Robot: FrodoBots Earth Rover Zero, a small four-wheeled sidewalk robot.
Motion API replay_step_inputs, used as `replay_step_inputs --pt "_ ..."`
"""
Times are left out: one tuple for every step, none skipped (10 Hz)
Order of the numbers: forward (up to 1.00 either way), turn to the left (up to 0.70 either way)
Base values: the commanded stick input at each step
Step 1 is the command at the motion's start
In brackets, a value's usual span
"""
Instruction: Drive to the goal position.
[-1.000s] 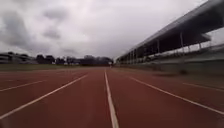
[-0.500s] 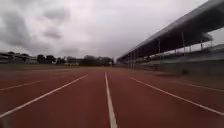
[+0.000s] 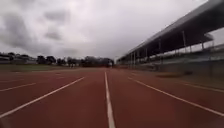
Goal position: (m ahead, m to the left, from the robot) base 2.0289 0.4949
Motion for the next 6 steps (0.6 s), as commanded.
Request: replay_step_inputs --pt "0.50 0.00" --pt "0.50 0.00" --pt "0.50 0.00" --pt "0.50 0.00" --pt "0.50 0.00" --pt "0.50 0.00"
